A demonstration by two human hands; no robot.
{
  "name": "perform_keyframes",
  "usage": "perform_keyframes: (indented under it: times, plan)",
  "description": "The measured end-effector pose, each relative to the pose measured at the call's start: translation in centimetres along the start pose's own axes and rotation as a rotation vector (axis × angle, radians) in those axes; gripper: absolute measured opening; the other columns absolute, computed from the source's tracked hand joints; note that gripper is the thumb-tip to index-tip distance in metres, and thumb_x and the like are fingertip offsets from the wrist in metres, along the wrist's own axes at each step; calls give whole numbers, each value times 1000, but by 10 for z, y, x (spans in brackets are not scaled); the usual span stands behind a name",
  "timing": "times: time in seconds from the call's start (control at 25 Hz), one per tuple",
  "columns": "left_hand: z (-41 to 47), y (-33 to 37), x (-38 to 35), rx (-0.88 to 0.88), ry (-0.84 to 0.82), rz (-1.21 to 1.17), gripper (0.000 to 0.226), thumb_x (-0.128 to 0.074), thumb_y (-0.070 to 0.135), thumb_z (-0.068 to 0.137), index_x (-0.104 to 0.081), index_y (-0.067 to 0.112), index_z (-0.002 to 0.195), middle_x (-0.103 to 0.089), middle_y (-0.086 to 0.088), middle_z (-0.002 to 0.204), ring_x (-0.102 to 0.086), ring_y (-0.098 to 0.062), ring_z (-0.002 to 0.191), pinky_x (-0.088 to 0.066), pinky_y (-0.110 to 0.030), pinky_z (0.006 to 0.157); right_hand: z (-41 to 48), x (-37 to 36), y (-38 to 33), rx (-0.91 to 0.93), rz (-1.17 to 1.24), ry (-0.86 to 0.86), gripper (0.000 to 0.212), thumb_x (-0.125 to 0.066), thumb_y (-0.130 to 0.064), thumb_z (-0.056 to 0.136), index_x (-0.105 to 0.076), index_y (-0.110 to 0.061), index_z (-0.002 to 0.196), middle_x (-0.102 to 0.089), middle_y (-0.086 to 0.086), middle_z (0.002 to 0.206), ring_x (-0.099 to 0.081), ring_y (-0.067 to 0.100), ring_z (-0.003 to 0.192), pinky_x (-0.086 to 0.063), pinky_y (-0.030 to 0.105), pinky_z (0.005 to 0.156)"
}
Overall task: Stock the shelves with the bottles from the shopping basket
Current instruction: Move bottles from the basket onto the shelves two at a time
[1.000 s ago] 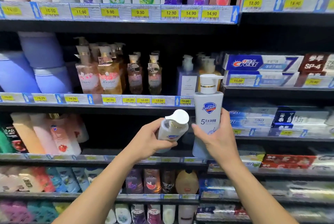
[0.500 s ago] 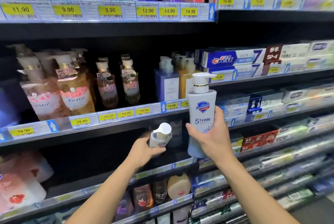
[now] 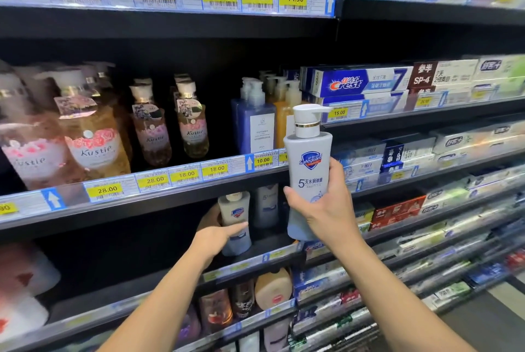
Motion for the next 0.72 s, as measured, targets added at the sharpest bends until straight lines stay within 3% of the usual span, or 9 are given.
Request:
perform_keyframes:
  times: [0.2,0.28,0.4,0.48,0.56,0.72]
  plan:
    - [0,-6,1,-12,-25,140,56,-85,23,77,-54,27,123,-66,6,118,-59,-4,94,-51,-23,82,1,-3,5,8,-7,1,75,-89,-25,76,-43,-24,135,-63,-11,115,-61,-4,99,-51,11,74]
    - [-5,-12,-1,34,-59,326,47,-81,28,83,-52,20,120,-63,0,112,-54,-10,90,-43,-18,73,2,-2,6,4,-4,-3,76,-89,-24,76,-43,-24,136,-63,-10,116,-61,-4,99,-51,10,73]
    - [-6,-21,-3,61,-43,387,44,-78,31,86,-52,19,120,-66,-8,124,-53,-14,86,-38,-18,66,4,-2,8,-4,2,-13,76,-89,-25,77,-41,-26,137,-63,-11,116,-61,-4,100,-52,11,74]
    - [-2,-22,-4,49,-42,390,54,-77,31,86,-51,19,131,-64,-10,131,-60,-20,95,-41,-21,74,4,-2,9,-3,-1,-12,76,-89,-27,77,-41,-26,137,-63,-10,117,-62,-2,101,-52,12,75]
    - [6,-22,-5,23,-44,352,70,-79,26,84,-44,18,145,-61,-9,137,-62,-27,115,-43,-27,87,5,-3,11,2,-6,-12,76,-89,-27,77,-41,-26,137,-63,-9,118,-62,1,103,-53,13,75]
    - [33,-29,-5,12,-52,317,74,-84,22,79,-47,19,143,-60,-7,141,-58,-28,125,-44,-37,100,4,-1,10,18,-13,-8,75,-88,-27,77,-41,-30,135,-63,-13,117,-62,-1,103,-52,14,76]
Point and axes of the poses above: each hand's wrist, its own z-axis towards the middle knuckle, its own x-axis out of the back of the hand, y = z × x, the point moved 2 cm from there along z, towards the middle knuckle
